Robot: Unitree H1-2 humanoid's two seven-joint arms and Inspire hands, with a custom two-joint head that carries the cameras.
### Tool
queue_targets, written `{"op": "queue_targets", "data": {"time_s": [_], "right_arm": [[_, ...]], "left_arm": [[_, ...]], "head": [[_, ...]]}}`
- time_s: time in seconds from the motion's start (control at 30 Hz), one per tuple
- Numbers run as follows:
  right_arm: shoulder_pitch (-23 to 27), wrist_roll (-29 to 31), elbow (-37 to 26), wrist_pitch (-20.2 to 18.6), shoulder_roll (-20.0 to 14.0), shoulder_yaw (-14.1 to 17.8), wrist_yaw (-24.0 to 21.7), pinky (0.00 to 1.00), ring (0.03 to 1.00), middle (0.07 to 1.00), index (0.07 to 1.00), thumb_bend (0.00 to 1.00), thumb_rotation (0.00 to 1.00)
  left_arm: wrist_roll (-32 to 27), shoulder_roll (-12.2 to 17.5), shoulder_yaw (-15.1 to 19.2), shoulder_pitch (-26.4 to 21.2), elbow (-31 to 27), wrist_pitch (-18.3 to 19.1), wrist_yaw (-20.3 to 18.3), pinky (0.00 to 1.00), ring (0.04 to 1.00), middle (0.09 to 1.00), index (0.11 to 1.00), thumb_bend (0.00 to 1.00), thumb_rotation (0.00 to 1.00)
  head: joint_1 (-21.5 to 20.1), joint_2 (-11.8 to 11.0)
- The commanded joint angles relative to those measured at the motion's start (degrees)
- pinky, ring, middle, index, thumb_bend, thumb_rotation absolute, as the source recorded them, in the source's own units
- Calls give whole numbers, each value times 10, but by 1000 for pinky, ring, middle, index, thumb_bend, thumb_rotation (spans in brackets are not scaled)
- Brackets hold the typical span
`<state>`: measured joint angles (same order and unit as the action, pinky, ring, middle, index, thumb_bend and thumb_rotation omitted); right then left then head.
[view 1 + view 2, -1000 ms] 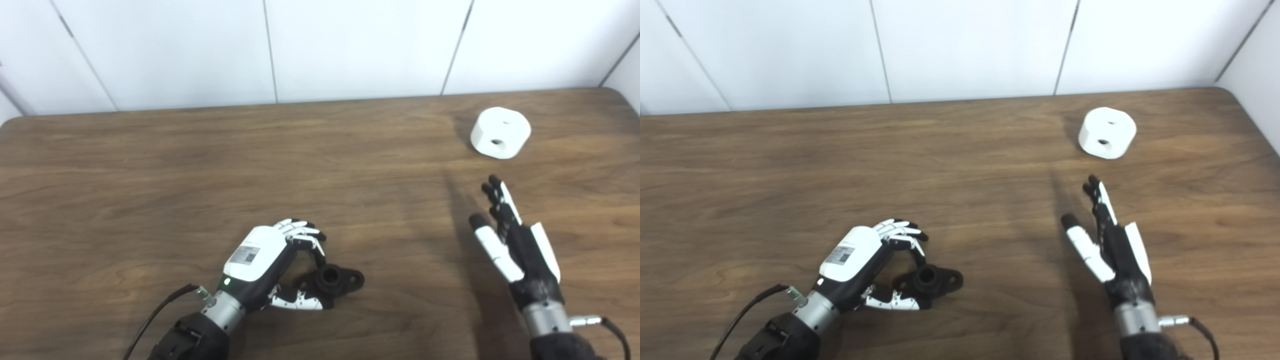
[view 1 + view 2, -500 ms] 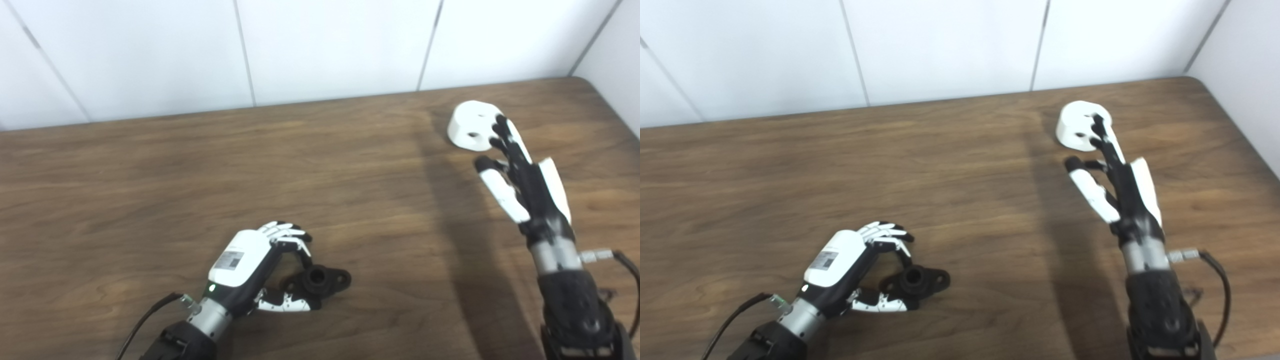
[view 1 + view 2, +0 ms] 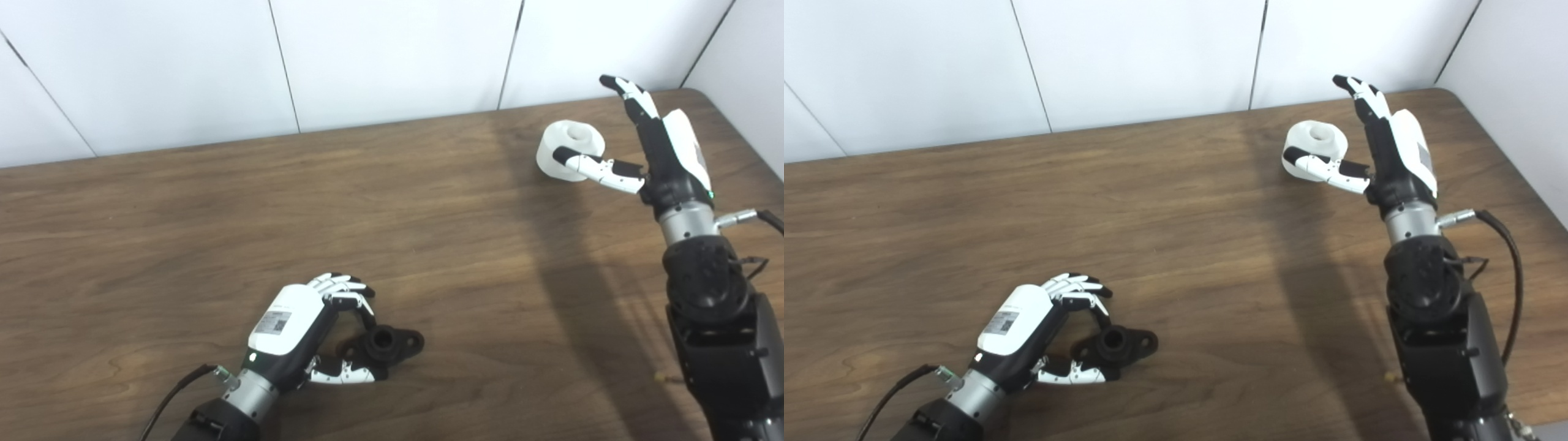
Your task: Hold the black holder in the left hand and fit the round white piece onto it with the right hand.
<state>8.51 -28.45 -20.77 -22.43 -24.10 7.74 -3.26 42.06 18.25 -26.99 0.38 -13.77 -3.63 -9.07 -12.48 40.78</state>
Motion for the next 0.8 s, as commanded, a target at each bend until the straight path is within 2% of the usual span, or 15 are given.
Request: {"op": "queue_targets", "data": {"time_s": [0.0,0.1,0.23,0.43,0.6,0.77], "right_arm": [[36,-11,3,-1,-35,3,-8,956,1000,960,899,731,387],[58,-6,27,-12,-55,-1,-30,951,1000,964,892,785,320],[85,-22,58,-27,-84,-22,-55,929,1000,958,871,828,323],[118,-31,108,-31,-107,-47,-75,919,1000,947,848,870,278],[150,-70,142,-45,-119,-68,-127,898,1000,938,866,864,317],[167,-81,175,-45,-108,-69,-136,896,1000,932,858,880,272]], "left_arm": [[10,9,-18,27,37,20,-47,863,843,771,487,520,50],[14,9,-19,27,38,17,-44,859,843,769,487,520,50],[14,10,-18,30,37,18,-43,862,843,767,487,520,50],[17,10,-20,31,41,13,-37,856,840,765,487,520,49],[19,8,-20,31,41,16,-39,857,840,768,487,520,50],[17,7,-20,34,48,10,-30,858,840,769,487,520,50]], "head": [[4,0],[2,-3],[-10,-15],[-4,-24],[-4,-33],[3,-50]]}}
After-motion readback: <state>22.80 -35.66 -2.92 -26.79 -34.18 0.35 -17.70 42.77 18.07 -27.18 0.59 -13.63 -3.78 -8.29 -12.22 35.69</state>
